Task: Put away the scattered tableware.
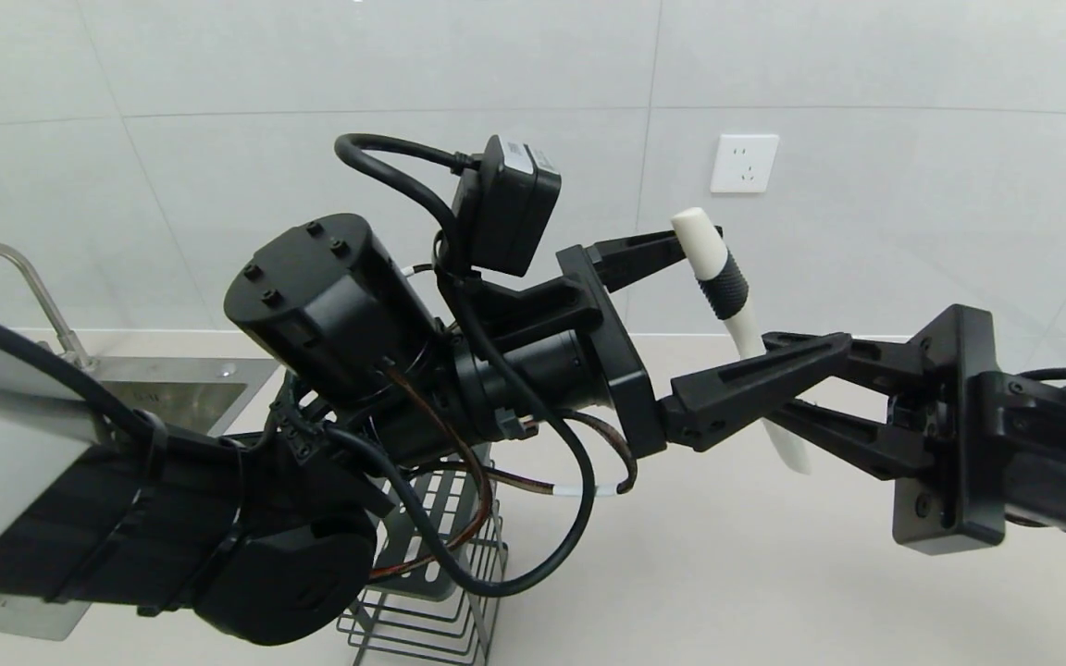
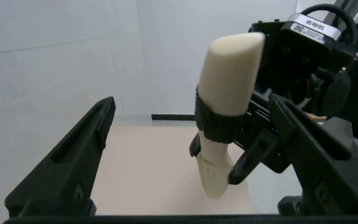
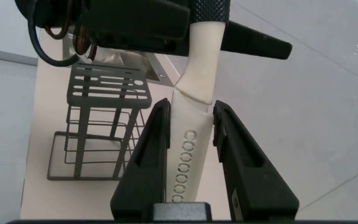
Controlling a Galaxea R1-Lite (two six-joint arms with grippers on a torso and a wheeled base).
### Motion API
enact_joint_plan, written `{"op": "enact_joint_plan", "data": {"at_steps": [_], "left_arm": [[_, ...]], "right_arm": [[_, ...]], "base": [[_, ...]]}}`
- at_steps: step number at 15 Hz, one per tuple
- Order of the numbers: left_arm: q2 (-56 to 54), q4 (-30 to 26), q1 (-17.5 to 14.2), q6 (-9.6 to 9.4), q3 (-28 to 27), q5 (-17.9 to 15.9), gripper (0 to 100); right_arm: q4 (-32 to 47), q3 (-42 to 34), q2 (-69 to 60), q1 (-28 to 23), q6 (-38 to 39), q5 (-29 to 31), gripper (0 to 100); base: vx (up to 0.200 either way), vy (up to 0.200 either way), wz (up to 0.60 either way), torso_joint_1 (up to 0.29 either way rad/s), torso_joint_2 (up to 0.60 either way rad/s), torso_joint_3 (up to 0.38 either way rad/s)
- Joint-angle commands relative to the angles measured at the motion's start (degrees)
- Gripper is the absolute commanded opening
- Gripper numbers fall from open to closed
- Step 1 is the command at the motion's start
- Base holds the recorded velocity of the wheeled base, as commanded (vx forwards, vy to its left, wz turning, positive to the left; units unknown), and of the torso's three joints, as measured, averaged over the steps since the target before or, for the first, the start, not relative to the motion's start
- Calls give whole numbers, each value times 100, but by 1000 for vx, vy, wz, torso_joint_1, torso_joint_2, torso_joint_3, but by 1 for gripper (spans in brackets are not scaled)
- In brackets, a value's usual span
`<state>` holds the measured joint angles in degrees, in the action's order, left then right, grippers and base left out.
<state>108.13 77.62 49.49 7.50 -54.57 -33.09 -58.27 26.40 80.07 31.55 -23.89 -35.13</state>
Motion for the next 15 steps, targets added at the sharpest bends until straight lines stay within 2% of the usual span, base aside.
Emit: {"op": "enact_joint_plan", "data": {"at_steps": [1, 5, 6, 12, 13, 14, 15], "left_arm": [[6, 17, 8, 15, -37, 4, 100], [-20, 25, 8, 24, -116, 4, 100], [-20, 25, 8, 24, -107, 4, 0], [41, 175, 8, 33, -116, 4, 0], [33, 175, 8, 76, -116, 4, 0], [15, 184, 8, 173, -125, 136, 0], [15, 184, 8, 182, -125, 224, 0]], "right_arm": [[0, 67, 26, 0, -1, -2, 0], [0, 102, 114, 9, -1, -2, 0], [0, 102, 114, 9, -1, -2, 0], [9, 444, 334, 18, -1, -2, 0], [26, 436, 334, 18, -10, -2, 100], [61, 357, 352, 0, -1, -2, 100], [53, 225, 352, 0, -1, -2, 100]], "base": [[0, 0, 0, 0, 0, 0], [0, 0, 0, 0, 0, 0], [0, 0, 0, 0, 0, 0], [0, 0, 0, 0, 0, 0], [0, 0, 0, 0, 0, 0], [0, 0, 0, 0, 0, 0], [0, 0, 0, 0, 0, 0]]}}
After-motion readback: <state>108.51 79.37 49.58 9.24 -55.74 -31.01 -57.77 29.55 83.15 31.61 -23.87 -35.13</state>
